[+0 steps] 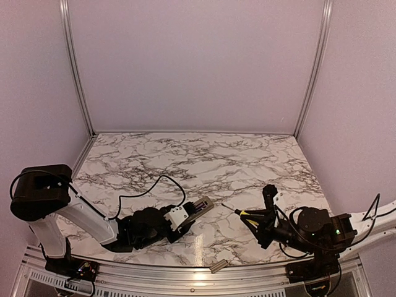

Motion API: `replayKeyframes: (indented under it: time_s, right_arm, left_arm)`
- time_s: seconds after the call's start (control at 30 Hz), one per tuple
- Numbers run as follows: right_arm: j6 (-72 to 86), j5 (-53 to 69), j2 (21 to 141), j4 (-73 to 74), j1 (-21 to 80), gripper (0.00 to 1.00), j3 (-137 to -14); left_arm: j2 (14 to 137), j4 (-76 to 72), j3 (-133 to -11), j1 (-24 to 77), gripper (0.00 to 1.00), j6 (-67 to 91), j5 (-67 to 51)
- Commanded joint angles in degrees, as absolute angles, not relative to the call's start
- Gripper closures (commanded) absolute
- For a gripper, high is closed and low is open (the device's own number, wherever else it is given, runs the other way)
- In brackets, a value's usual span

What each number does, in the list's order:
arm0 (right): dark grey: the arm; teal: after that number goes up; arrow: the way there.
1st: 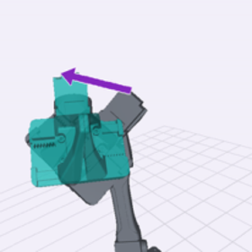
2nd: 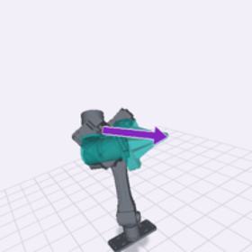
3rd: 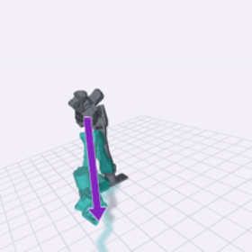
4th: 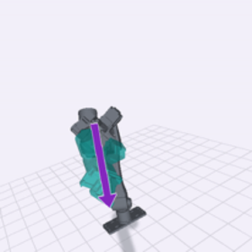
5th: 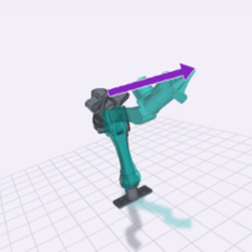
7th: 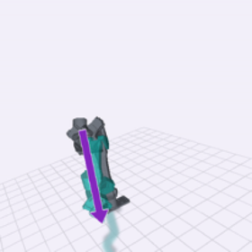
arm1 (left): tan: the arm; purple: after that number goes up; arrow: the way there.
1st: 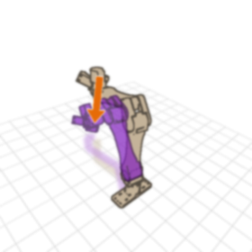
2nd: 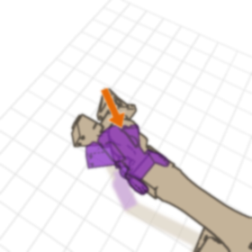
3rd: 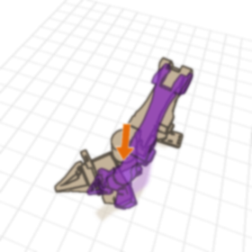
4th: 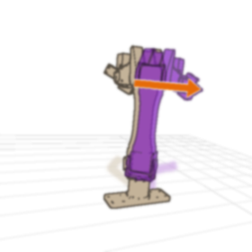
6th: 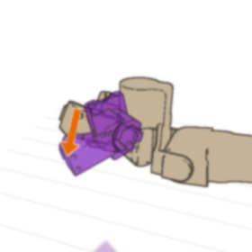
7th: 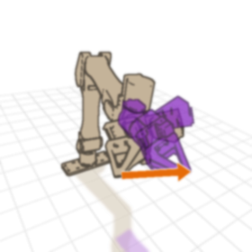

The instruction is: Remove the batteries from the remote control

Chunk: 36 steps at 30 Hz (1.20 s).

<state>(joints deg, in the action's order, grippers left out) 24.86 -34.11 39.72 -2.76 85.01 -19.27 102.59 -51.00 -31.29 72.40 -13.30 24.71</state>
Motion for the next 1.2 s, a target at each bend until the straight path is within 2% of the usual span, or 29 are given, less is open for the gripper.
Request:
replayKeyframes:
  time_s: [0.0, 0.2, 0.47, 0.63, 0.83, 1.17]
  right_arm:
    - [26.08, -36.13, 39.05, -0.26, 85.08, 1.0, -22.61]
    - [29.35, -35.96, 39.84, 4.75, 85.08, 1.0, -23.25]
    - [35.87, -32.5, 42.68, 8.78, 85.1, 1.0, -24.16]
    - [39.56, -30.0, 48.36, 9.83, 85.24, 1.0, -25.97]
    - [43.67, -31.29, 54.13, 13.68, 86.29, 1.0, -29.5]
    - [44.41, -31.08, 56.6, 13.65, 86.54, 1.0, -30.91]
  left_arm:
    - [100.79, -48.18, -31.63, 71.34, 1.0, -14.36, 19.15]
    - [101.67, -44.6, -33.46, 71.1, 1.0, -15.02, 11.35]
    - [102.9, -42.61, -35.93, 73.28, 1.0, -16.46, 13.17]
    - [104.51, -44.14, -36.64, 77.27, 1.0, -18.99, 23.64]
    - [104.56, -47.36, -35.48, 79.49, 1.0, -20.47, 27.58]
    - [106.71, -55.6, -32.56, 81.78, 1.0, -28.27, 33.27]
